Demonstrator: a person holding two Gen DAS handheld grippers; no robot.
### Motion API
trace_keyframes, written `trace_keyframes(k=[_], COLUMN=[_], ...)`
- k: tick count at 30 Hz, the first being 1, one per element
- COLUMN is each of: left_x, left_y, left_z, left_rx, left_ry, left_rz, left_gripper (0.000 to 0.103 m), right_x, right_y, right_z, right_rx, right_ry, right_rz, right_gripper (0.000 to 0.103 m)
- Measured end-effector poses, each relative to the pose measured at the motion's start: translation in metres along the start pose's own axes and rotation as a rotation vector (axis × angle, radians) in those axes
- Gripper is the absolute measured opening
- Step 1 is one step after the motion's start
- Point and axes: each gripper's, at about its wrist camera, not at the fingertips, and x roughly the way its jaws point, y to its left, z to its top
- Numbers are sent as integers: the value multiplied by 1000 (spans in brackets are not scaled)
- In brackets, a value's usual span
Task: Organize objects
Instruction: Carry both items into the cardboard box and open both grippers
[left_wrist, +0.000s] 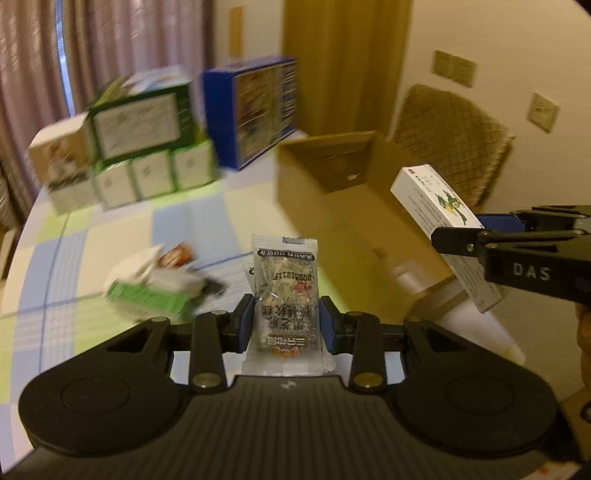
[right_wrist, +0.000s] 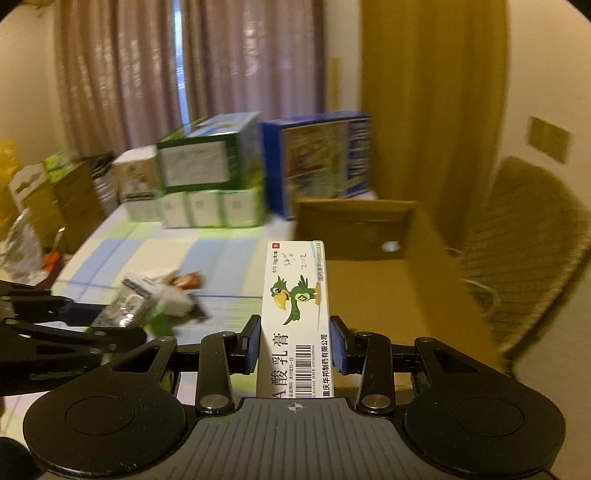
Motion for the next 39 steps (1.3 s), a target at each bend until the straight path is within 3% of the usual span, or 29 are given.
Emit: trace_keyframes(k=[8, 15, 25, 39], left_x=[4, 17, 48, 113], left_y=[-63, -89, -108, -107], left_z=[26, 37, 52, 73], left_rx=[39, 45, 75, 86], left_ry=[-19, -12, 10, 60], left_rz=[-74, -97, -94, -105], left_gripper=[31, 31, 31, 32], right_x=[-28, -34, -6, 44], right_y=[-62, -97, -124, -153], right_z=[0, -3, 6, 24], right_rx=[45, 89, 110, 156], right_ry=[1, 22, 55, 94], right_rz=[-80, -81, -70, -61], right_gripper=[35, 35, 35, 35])
